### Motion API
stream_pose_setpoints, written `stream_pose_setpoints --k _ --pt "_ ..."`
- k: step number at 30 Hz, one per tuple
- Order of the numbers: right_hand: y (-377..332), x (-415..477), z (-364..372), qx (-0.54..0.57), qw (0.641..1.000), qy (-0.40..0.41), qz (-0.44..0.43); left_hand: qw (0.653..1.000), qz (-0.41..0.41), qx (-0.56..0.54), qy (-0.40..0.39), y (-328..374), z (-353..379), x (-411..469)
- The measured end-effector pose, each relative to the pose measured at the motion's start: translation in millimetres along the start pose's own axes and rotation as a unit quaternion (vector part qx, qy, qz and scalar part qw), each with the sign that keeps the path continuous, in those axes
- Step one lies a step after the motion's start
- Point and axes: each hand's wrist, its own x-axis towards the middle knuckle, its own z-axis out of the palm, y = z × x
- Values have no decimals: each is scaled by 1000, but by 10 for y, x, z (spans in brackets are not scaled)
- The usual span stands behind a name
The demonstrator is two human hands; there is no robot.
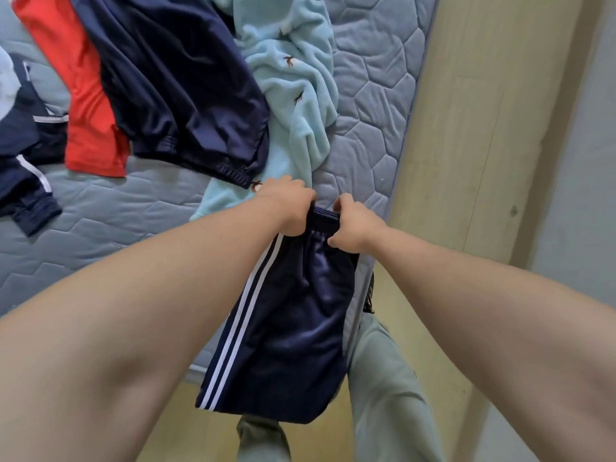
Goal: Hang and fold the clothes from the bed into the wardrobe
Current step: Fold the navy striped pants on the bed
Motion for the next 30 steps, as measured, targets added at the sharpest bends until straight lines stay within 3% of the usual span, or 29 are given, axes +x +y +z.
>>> stream_pose_setpoints --k 6,13,15,18,23,30 --pt "3 88 -60 -8 998 -65 -5 994 -7 43 -97 40 -61 127" --pt "-92 -132 -496 35 994 -95 -36 986 -14 -48 -159 -30 -547 -6" --pt "-153 -184 -793 29 996 -68 -43 991 -8 -62 -120 -95 -813 -38" --pt "-268 -239 -1313 14 998 29 -53 998 -4 -67 4 -215 -1276 -69" --pt "-429 -361 -1876 -37 980 184 -61 982 -11 -57 182 -300 -1774 -167" --pt "-460 -709 -1582 -154 961 200 -117 966 13 -39 256 -270 -1394 -586"
